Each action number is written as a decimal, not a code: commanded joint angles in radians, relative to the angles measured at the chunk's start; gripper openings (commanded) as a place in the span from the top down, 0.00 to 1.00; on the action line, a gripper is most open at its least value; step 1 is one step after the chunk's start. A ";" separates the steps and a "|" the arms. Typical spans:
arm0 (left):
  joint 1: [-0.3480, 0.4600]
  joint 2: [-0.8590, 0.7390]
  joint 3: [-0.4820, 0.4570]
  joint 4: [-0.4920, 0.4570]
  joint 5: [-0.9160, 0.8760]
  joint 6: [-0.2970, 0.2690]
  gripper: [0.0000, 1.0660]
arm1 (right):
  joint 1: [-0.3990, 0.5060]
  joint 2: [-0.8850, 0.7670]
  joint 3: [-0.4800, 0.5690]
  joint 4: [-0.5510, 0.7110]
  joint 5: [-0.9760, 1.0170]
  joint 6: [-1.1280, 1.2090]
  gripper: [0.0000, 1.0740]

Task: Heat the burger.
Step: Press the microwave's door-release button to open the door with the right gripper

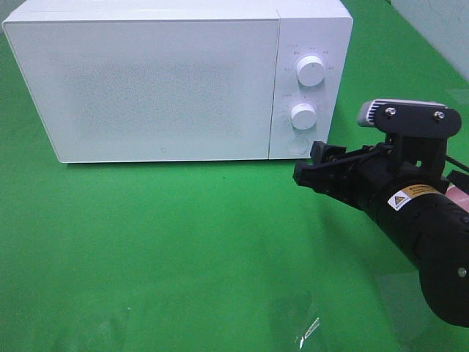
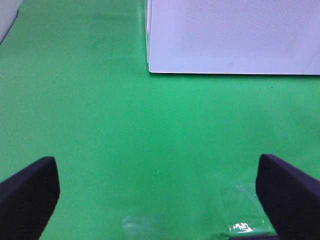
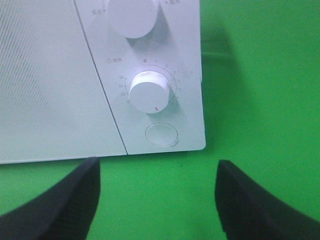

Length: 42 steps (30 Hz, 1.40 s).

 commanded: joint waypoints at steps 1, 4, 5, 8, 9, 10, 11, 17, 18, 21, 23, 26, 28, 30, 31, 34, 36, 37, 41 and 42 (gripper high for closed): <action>-0.002 -0.015 0.000 -0.004 -0.017 0.003 0.06 | 0.002 -0.006 -0.010 -0.001 0.007 0.188 0.52; -0.002 -0.015 0.000 -0.004 -0.017 0.003 0.06 | 0.002 -0.006 -0.010 -0.002 0.017 0.406 0.62; -0.002 -0.015 0.000 -0.004 -0.017 0.003 0.06 | 0.002 -0.006 -0.010 -0.003 0.029 0.547 0.70; -0.002 -0.015 0.000 -0.004 -0.017 0.003 0.06 | 0.002 -0.006 -0.010 -0.014 0.039 0.682 0.77; -0.002 -0.015 0.000 -0.004 -0.017 0.003 0.06 | 0.002 -0.006 -0.010 -0.048 0.040 0.766 0.83; -0.002 -0.015 0.000 -0.004 -0.017 0.003 0.06 | 0.002 -0.006 -0.010 -0.048 0.040 0.766 0.83; -0.002 -0.015 0.000 -0.004 -0.017 0.003 0.06 | 0.002 -0.006 -0.010 -0.071 0.040 0.819 0.85; -0.002 -0.015 0.000 -0.004 -0.017 0.003 0.06 | 0.002 -0.006 -0.010 -0.078 0.058 0.995 0.98; -0.002 -0.015 0.000 -0.004 -0.017 0.003 0.06 | 0.002 -0.006 -0.010 -0.078 0.064 1.042 1.00; -0.002 -0.015 0.000 -0.004 -0.017 0.003 0.06 | 0.002 -0.006 -0.010 -0.078 0.076 1.078 1.00; -0.002 -0.015 0.000 -0.004 -0.017 0.003 0.06 | 0.002 -0.006 -0.010 -0.077 0.097 1.112 1.00; -0.002 -0.015 0.000 -0.004 -0.017 0.003 0.06 | 0.001 0.009 -0.010 -0.078 0.141 1.184 1.00; -0.002 -0.015 0.000 -0.004 -0.017 0.003 0.06 | -0.001 0.028 -0.010 -0.081 0.150 1.220 1.00; -0.002 -0.015 0.000 -0.004 -0.017 0.003 0.06 | -0.001 0.046 -0.010 -0.081 0.156 1.253 1.00; -0.002 -0.015 0.000 -0.004 -0.017 0.003 0.06 | -0.001 0.046 -0.010 -0.081 0.156 1.253 1.00; -0.002 -0.015 0.000 -0.004 -0.017 0.003 0.06 | -0.001 0.073 -0.023 -0.089 0.160 1.281 1.00; -0.002 -0.015 0.000 -0.004 -0.017 0.003 0.06 | -0.001 0.091 -0.041 -0.089 0.160 1.282 1.00; -0.002 -0.015 0.000 -0.004 -0.017 0.003 0.06 | -0.004 0.111 -0.058 -0.089 0.160 1.288 1.00; -0.002 -0.015 0.000 -0.004 -0.017 0.003 0.06 | -0.034 0.141 -0.094 -0.114 0.169 1.303 1.00; -0.002 -0.015 0.000 -0.004 -0.017 0.003 0.06 | -0.034 0.141 -0.094 -0.114 0.169 1.303 1.00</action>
